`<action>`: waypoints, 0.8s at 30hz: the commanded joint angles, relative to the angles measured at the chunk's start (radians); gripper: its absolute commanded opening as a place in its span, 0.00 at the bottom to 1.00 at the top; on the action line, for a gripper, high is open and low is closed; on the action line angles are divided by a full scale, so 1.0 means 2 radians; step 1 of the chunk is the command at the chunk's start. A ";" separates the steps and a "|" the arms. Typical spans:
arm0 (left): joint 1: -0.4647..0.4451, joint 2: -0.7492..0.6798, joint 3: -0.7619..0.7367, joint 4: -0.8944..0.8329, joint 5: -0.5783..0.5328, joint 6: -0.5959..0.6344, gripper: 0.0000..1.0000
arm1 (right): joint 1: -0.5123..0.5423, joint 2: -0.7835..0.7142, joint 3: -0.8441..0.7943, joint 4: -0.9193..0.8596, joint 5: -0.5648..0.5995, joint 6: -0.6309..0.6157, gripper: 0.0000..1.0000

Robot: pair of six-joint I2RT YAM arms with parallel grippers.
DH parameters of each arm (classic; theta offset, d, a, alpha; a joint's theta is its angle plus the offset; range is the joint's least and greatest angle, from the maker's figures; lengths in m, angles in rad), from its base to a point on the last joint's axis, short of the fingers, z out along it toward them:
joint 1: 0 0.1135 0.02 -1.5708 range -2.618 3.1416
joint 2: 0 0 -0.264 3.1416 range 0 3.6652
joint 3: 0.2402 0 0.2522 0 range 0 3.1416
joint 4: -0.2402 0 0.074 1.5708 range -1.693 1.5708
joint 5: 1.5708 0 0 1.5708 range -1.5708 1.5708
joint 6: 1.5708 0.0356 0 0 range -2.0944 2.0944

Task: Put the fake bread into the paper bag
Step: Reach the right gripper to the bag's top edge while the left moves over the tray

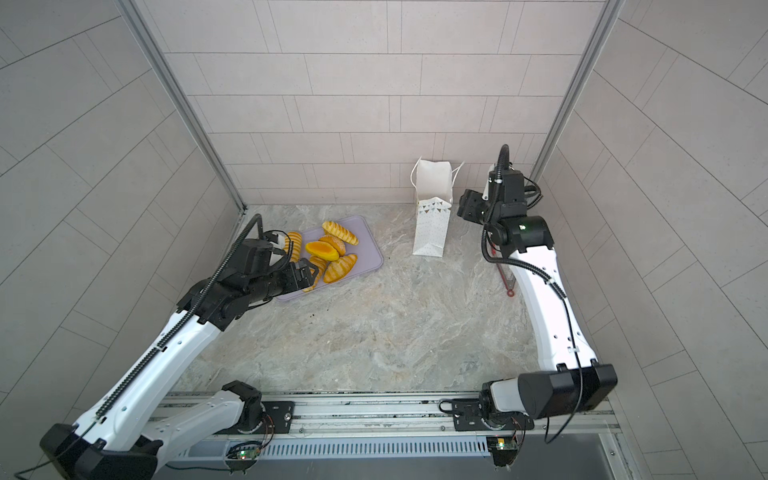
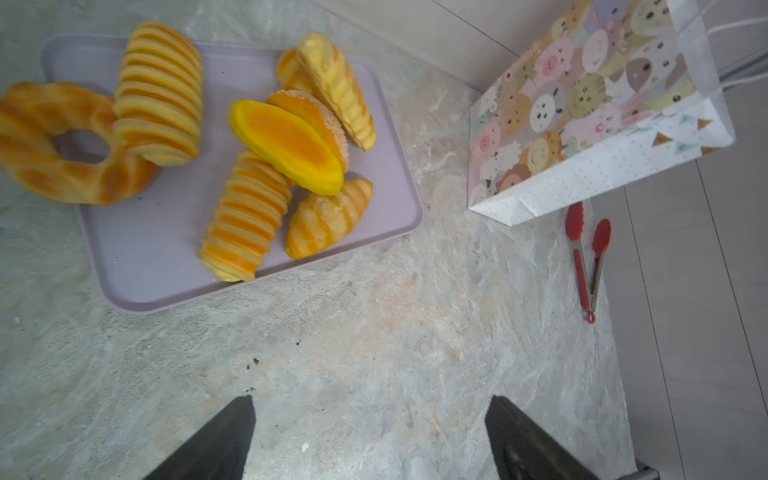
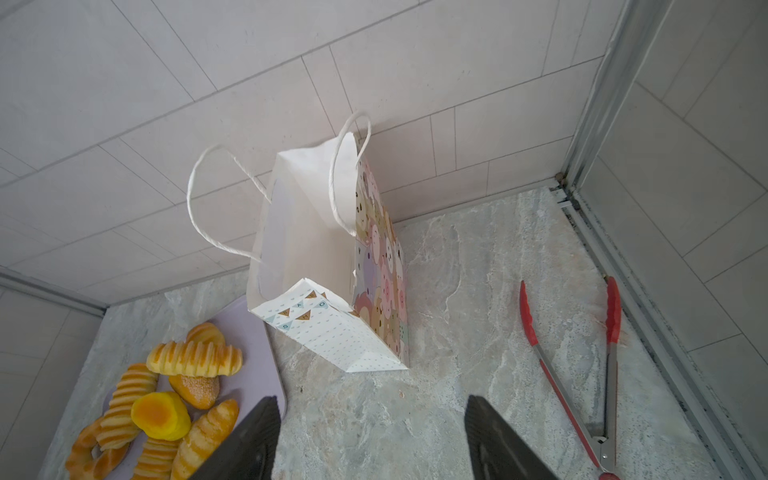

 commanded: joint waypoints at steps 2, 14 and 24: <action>-0.019 0.022 0.022 -0.010 -0.011 0.008 0.93 | 0.010 0.052 0.072 -0.021 0.008 -0.019 0.76; -0.019 0.011 0.016 -0.021 -0.017 0.022 0.95 | 0.014 0.241 0.257 -0.077 0.038 -0.042 0.73; -0.014 0.012 0.023 -0.035 -0.029 0.038 0.97 | 0.014 0.340 0.344 -0.101 0.051 -0.053 0.62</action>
